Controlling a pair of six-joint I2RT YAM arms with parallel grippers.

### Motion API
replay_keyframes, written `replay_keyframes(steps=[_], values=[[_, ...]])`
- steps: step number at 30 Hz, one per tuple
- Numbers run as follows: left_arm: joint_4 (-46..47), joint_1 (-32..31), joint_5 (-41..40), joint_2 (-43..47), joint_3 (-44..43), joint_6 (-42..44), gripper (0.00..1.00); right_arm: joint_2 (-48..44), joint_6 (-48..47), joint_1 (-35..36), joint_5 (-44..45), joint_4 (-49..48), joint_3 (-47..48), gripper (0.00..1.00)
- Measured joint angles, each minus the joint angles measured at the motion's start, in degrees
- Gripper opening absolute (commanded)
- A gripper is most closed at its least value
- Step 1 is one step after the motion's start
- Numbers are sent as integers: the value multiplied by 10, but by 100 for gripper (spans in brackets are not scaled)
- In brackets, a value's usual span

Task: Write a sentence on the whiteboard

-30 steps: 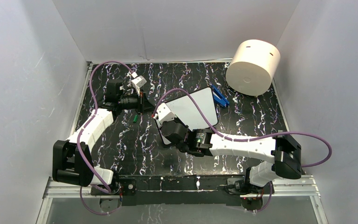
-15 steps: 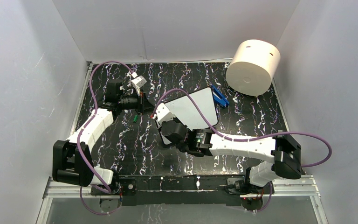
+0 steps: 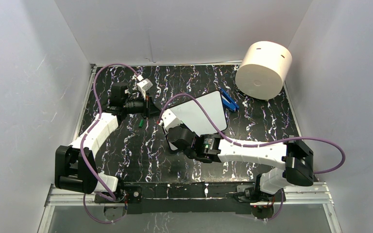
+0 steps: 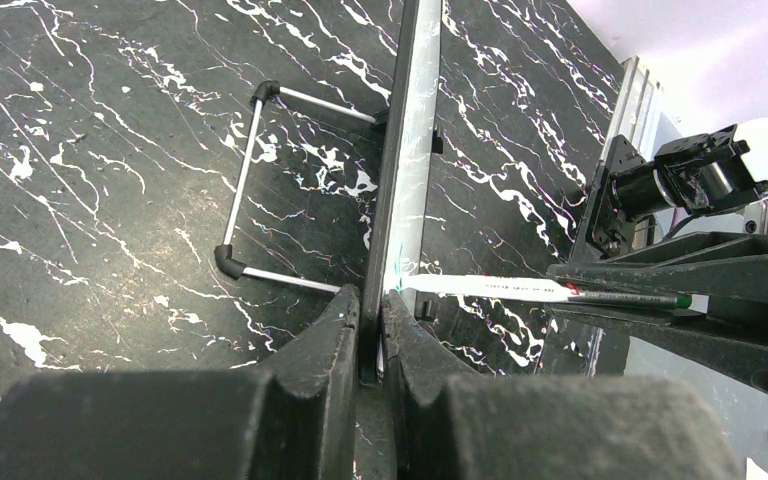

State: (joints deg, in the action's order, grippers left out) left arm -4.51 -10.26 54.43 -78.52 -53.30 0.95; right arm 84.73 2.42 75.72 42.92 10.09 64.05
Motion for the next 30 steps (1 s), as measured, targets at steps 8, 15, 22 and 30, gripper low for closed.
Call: replay_keyframes(steps=[8, 15, 22, 30], values=[[0, 0, 0, 0, 0, 0, 0, 0, 4, 0, 0, 9, 0, 0], [0, 0, 0, 0, 0, 0, 0, 0, 4, 0, 0, 23, 0, 0], [0, 0, 0, 0, 0, 0, 0, 0, 6, 0, 6, 25, 0, 0], [1, 0, 0, 0, 0, 0, 0, 0, 3, 0, 20, 14, 0, 0]])
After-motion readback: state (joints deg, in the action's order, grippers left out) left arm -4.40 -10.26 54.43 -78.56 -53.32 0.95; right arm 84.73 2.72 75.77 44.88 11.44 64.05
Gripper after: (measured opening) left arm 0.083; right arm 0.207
